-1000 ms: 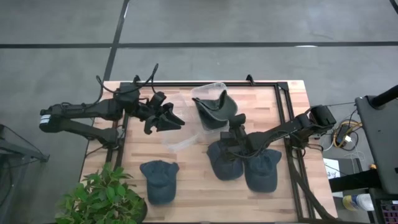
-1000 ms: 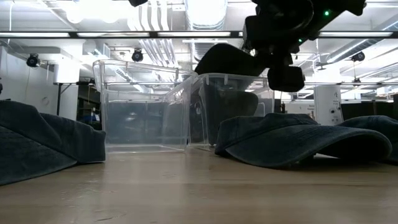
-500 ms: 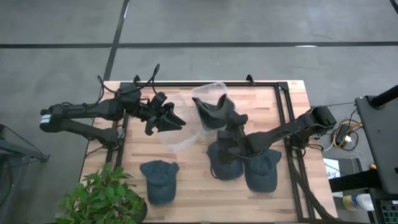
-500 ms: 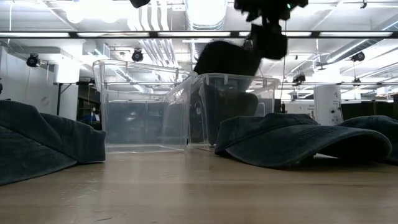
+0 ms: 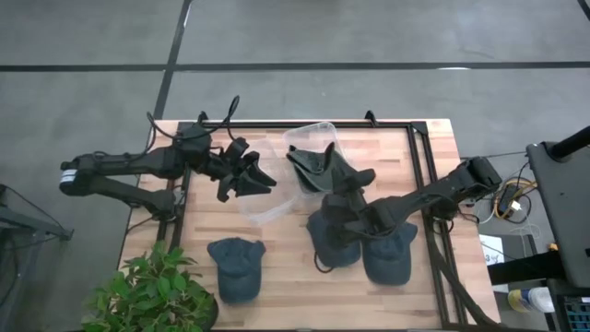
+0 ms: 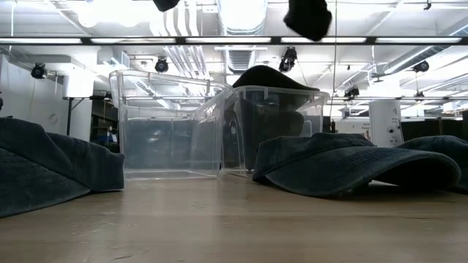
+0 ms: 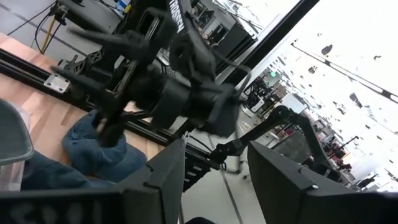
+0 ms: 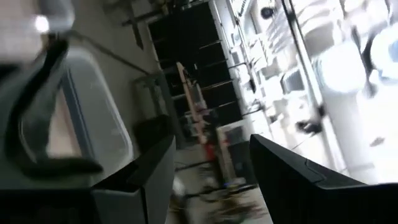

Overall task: Pick & Place hat
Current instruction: Put the middle dark blue cap into the left transparent bin

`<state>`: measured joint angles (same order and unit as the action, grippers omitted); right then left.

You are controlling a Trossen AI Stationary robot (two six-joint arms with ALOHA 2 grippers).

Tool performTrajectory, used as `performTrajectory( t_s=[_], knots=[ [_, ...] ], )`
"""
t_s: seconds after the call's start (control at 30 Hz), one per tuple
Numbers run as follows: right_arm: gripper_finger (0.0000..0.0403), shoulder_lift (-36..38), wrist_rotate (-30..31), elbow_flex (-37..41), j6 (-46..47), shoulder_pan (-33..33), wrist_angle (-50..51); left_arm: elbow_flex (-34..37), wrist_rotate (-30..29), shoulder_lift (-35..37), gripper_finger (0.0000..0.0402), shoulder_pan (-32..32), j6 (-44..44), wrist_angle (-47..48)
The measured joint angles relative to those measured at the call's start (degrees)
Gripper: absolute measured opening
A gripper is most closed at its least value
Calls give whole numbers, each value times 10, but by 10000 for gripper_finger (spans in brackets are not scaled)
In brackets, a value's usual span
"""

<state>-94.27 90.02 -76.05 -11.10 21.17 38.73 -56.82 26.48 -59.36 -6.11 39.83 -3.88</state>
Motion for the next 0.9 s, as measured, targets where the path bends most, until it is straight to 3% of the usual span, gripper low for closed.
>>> performTrajectory(
  t_s=[0.13, 0.3, 0.7, 0.9],
  knots=[
    [201, 11, -9, -4, 104, 6, -1, 9, -6, -4, 168, 0, -17, -1],
    [201, 12, -48, -2, 145, 28, 1, 28, -21, -7, 168, 0, -36, -2],
    [201, 12, -165, -13, 323, 167, -1, 36, -22, -7, 168, 1, -117, -5],
    [201, 12, -204, -10, 471, 226, 1, 36, -27, -21, 168, 8, -190, -9]
  ],
)
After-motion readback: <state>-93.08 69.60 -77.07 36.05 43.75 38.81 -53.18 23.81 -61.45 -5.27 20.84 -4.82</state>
